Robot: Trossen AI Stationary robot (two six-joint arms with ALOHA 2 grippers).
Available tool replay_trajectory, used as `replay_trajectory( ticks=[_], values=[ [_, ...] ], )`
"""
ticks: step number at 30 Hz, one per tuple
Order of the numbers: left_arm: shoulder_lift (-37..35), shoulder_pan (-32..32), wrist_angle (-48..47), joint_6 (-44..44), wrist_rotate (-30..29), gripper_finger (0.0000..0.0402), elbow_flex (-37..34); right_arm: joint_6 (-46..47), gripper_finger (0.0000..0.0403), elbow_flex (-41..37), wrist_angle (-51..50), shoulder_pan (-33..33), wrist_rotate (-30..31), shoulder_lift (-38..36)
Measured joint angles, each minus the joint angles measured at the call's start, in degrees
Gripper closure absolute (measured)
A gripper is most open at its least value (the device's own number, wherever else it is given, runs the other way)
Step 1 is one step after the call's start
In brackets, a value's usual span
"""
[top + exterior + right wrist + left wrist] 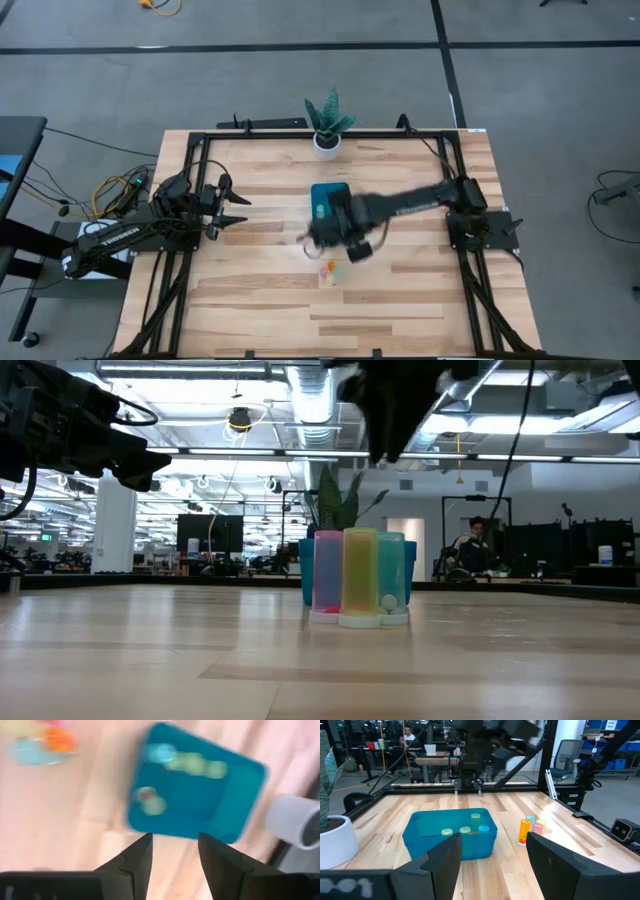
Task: Pick and place pill bottles into a basket
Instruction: Put the blue pill bottle into the blue container
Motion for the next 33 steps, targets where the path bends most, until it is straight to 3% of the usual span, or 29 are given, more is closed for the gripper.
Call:
replay_trajectory(
  ticks=[5,12,25,33],
  values=[
    [0.0,0.0,0.0,0.0,0.0,0.0189,0.0,10.7,0.0261,0.0,-1.0,5.6,-0.6,0.0],
    [0.0,0.0,0.0,0.0,0.0,0.0189,0.0,22.0,0.0265,-0.1,0.1,8.4,-8.9,3.6],
    [0.0,0.0,0.0,0.0,0.0,0.0189,0.0,24.0,0.023,0.0,7.5,8.6,-12.7,10.8],
    [0.0,0.0,0.0,0.0,0.0,0.0189,0.0,24.1,0.02,0.0,8.8,8.6,-14.1,11.6]
  ],
)
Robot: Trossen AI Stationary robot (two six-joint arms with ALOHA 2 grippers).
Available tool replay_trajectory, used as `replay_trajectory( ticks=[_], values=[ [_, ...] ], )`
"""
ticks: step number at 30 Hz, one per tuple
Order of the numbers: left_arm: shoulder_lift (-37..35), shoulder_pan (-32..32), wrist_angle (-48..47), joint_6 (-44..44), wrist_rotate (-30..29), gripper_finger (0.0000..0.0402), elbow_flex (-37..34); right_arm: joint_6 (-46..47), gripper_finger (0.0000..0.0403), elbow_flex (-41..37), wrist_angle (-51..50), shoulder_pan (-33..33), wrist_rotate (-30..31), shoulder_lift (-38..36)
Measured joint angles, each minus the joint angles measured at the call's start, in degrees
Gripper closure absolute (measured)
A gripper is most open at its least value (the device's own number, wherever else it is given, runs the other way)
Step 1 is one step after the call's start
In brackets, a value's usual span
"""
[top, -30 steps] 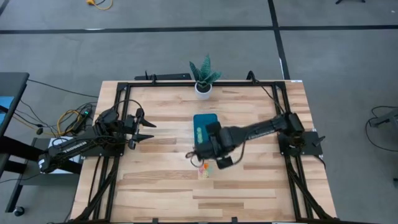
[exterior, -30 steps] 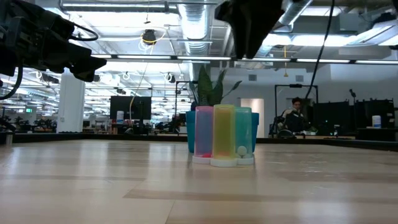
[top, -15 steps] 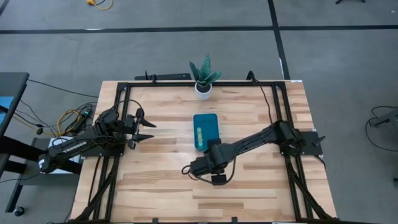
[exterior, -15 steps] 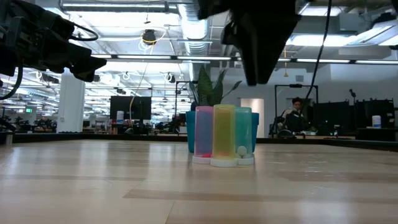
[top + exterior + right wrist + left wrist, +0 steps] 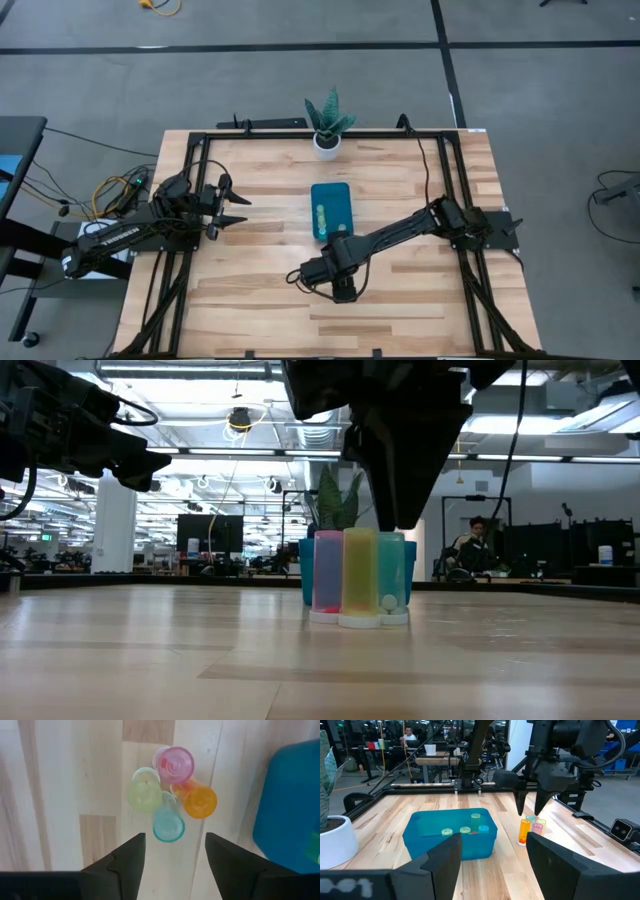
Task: Pick and place pill bottles into a basket
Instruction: Put the blue pill bottle into the blue container
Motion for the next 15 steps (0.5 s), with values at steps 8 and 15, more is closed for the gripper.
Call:
replay_trajectory(
  ticks=[8,15],
  values=[
    [0.0,0.0,0.0,0.0,0.0,0.0189,0.0,0.0,0.0194,-0.1,1.0,0.0,-2.7,1.1],
    [0.0,0.0,0.0,0.0,0.0,0.0189,0.0,0.0,0.02,0.0,2.4,-0.1,-2.7,2.1]
  ],
)
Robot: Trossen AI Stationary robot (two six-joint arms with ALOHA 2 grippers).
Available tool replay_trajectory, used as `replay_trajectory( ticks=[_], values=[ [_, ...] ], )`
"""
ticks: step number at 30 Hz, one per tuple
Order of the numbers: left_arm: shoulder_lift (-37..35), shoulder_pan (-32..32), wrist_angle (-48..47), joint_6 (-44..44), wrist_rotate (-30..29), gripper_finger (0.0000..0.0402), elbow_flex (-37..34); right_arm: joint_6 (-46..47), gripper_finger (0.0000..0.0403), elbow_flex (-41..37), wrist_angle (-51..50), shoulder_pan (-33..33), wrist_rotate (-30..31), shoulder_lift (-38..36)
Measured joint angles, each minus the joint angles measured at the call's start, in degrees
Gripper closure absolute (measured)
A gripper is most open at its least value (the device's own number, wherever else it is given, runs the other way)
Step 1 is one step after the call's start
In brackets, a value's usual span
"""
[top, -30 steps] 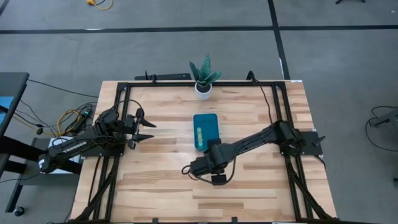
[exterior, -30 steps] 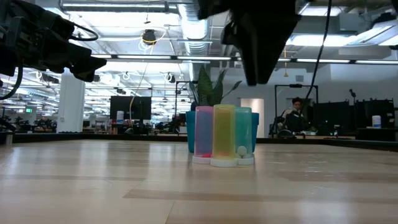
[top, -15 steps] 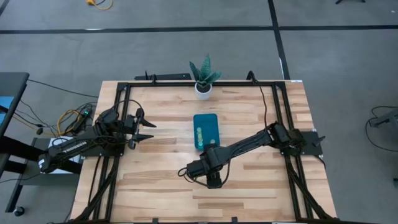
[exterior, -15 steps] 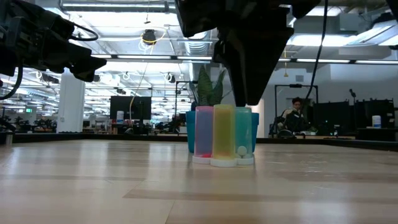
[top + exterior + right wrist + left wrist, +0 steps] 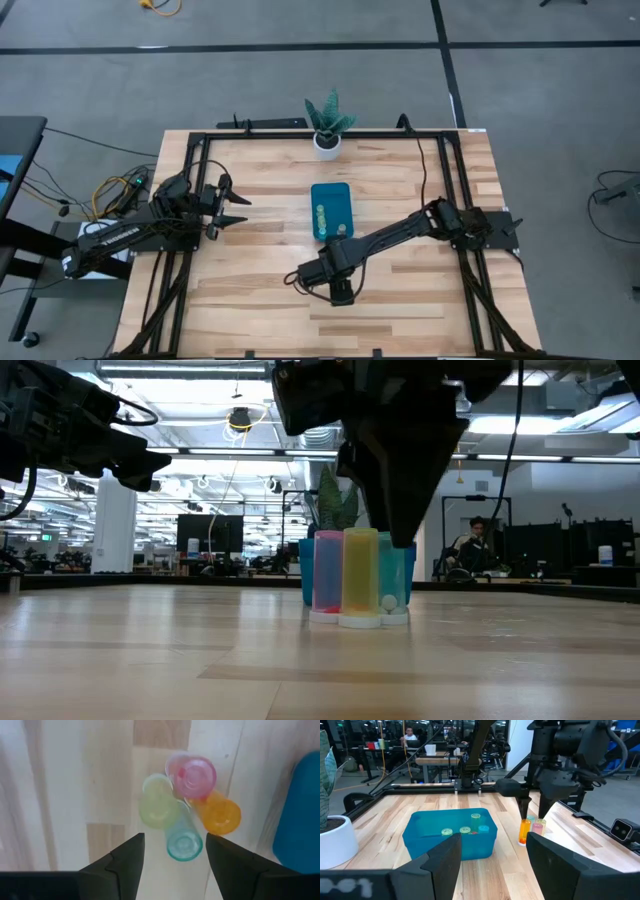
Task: Pick and place pill bottles into a basket
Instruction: Put the blue pill bottle into the blue container
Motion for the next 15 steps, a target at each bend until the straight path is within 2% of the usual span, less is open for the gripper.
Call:
replay_trajectory(
  ticks=[15],
  values=[
    [0.0,0.0,0.0,0.0,0.0,0.0189,0.0,1.4,0.0228,0.0,0.6,0.0,0.1,0.6]
  ],
)
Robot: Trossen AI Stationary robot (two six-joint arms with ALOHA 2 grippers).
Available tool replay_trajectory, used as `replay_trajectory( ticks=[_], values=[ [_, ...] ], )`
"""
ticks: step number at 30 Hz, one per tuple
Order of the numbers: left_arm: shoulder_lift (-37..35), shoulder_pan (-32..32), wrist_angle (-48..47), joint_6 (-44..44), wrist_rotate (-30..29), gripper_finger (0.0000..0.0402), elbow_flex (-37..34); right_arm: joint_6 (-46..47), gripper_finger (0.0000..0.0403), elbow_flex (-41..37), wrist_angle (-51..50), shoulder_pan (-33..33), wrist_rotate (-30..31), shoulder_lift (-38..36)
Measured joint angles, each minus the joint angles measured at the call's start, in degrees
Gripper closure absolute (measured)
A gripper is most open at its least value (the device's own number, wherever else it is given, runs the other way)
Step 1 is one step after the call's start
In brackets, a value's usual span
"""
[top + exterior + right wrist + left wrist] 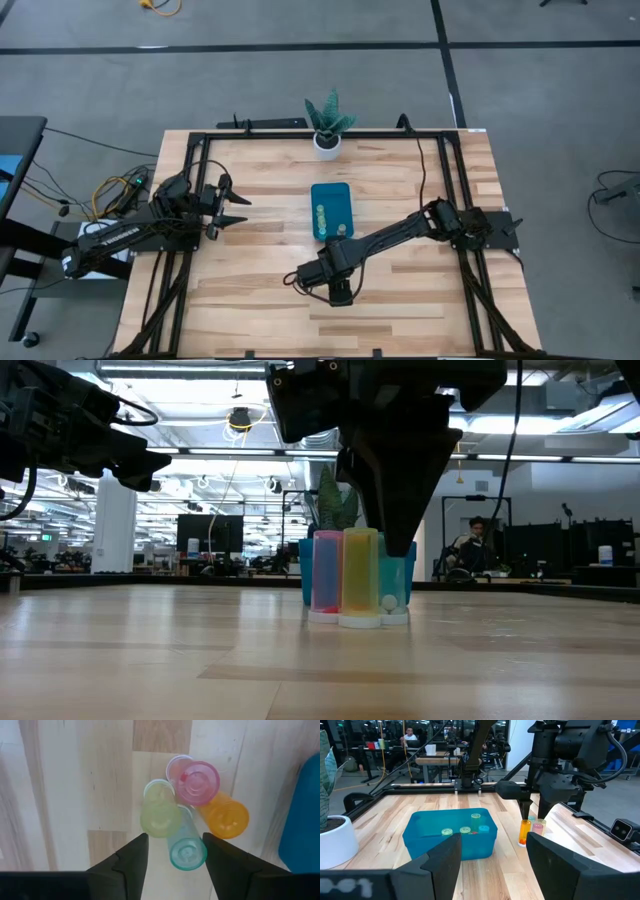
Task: Pick and place pill bottles into a basket
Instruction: Put the blue pill bottle into the blue container
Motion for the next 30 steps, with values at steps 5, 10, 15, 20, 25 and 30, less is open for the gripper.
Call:
replay_trajectory(
  ticks=[5,10,15,20,25,30],
  values=[
    [0.0,0.0,0.0,0.0,0.0,0.0189,0.0,0.0,0.0251,0.0,0.0,0.0,0.0,0.0],
    [0.0,0.0,0.0,0.0,0.0,0.0189,0.0,0.1,0.0275,0.0,0.0,0.0,0.1,0.0],
    [0.0,0.0,0.0,0.0,0.0,0.0189,0.0,0.1,0.0293,0.0,-0.2,0.0,0.0,0.0],
    [0.0,0.0,0.0,0.0,0.0,0.0189,0.0,0.1,0.0298,0.0,-1.7,0.0,0.1,-0.1],
    [0.0,0.0,0.0,0.0,0.0,0.0189,0.0,0.1,0.0298,0.0,-3.4,-0.1,0.1,-1.3],
    [0.0,0.0,0.0,0.0,0.0,0.0189,0.0,0.1,0.0299,0.0,-5.9,-0.7,0.3,-4.5]
  ],
)
